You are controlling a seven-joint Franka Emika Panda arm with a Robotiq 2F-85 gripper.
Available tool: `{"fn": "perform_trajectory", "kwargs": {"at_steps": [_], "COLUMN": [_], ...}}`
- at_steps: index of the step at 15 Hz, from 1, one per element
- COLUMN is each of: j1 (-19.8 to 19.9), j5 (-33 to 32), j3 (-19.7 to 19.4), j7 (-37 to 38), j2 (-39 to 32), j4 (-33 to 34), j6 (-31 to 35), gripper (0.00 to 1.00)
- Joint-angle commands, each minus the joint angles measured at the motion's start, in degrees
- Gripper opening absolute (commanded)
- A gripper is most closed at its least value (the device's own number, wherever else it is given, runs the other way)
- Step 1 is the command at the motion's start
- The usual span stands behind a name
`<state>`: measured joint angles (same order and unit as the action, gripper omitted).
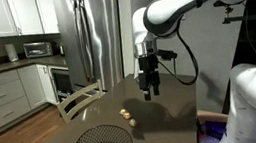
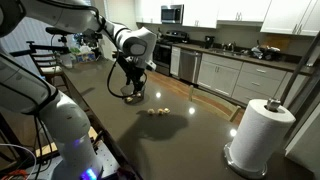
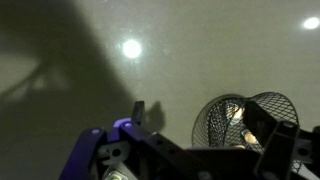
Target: Place one of the hamburger toys inside the black basket
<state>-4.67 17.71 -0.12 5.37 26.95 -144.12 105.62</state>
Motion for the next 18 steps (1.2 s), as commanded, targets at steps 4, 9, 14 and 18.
{"fn": "perform_trajectory", "kwargs": {"at_steps": [4,9,14,18], "j1": [0.92,0.92,1.08,1.49], "j5": [0.31,0.31,0.24,0.11], "j3": [0.81,0.81,0.7,0.57], "j7": [-0.31,-0.31,-0.52,-0.36], "j2": [-0.02,-0.02,-0.84,-2.81], "j4": [0.09,0.09,0.57,1.9], "j6": [-0.2,-0.2,0.01,0.52], "gripper": [1.0,1.0,1.0,1.0]}}
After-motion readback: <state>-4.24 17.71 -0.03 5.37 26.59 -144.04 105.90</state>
